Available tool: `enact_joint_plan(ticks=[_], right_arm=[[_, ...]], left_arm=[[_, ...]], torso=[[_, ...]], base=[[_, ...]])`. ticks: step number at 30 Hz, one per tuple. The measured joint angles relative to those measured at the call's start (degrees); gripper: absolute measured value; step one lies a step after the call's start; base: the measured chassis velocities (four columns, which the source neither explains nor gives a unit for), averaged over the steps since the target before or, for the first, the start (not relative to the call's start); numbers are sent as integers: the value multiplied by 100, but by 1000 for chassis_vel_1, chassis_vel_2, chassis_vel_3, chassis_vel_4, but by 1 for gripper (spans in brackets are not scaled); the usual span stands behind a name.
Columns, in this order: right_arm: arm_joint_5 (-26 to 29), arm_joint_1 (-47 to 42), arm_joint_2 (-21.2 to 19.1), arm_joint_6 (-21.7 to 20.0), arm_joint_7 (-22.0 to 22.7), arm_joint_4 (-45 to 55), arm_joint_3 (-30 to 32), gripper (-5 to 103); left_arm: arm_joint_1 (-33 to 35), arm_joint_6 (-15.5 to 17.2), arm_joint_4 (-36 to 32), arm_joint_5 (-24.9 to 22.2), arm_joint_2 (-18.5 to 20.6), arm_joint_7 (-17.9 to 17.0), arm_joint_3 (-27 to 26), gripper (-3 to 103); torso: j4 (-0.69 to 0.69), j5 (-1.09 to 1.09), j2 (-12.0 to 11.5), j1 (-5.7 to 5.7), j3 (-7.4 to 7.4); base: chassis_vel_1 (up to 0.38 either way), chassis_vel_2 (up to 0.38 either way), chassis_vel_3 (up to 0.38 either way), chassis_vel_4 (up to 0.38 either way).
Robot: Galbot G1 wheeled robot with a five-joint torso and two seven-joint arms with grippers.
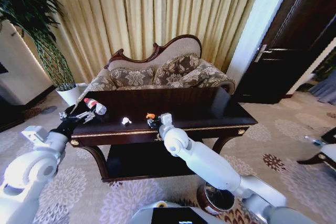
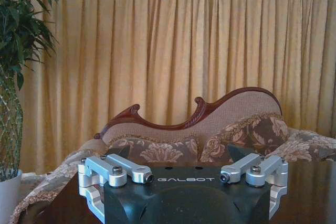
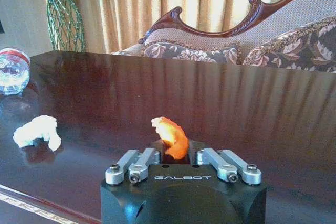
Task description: Move to the front of the table and place the trash on the table into the trash bin.
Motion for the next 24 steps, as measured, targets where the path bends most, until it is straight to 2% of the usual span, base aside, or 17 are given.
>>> enact_joint_plan(ticks=[8,12,15,18,24], right_arm=[[-56,-32,-17,42,11,5,0,2],[-82,-48,-10,102,10,16,34,1],[-281,-73,1,301,-98,32,200,1],[-791,-119,-104,640,-441,73,577,1],[-1272,-301,-369,836,-812,143,1291,1]], left_arm=[[18,-91,2,2,-15,21,10,100],[33,-105,0,4,-22,24,2,100],[47,-121,-5,7,-32,27,-16,100],[60,-146,-20,13,-47,33,-24,100],[62,-172,-47,38,-71,46,5,100]], torso=[[0,0,0,0,0],[0,0,0,0,0],[0,0,0,0,0],[0,0,0,0,0],[0,1,0,0,0]], base=[[0,0,0,0],[0,0,0,0],[0,0,0,0],[0,0,0,0],[0,0,0,0]])
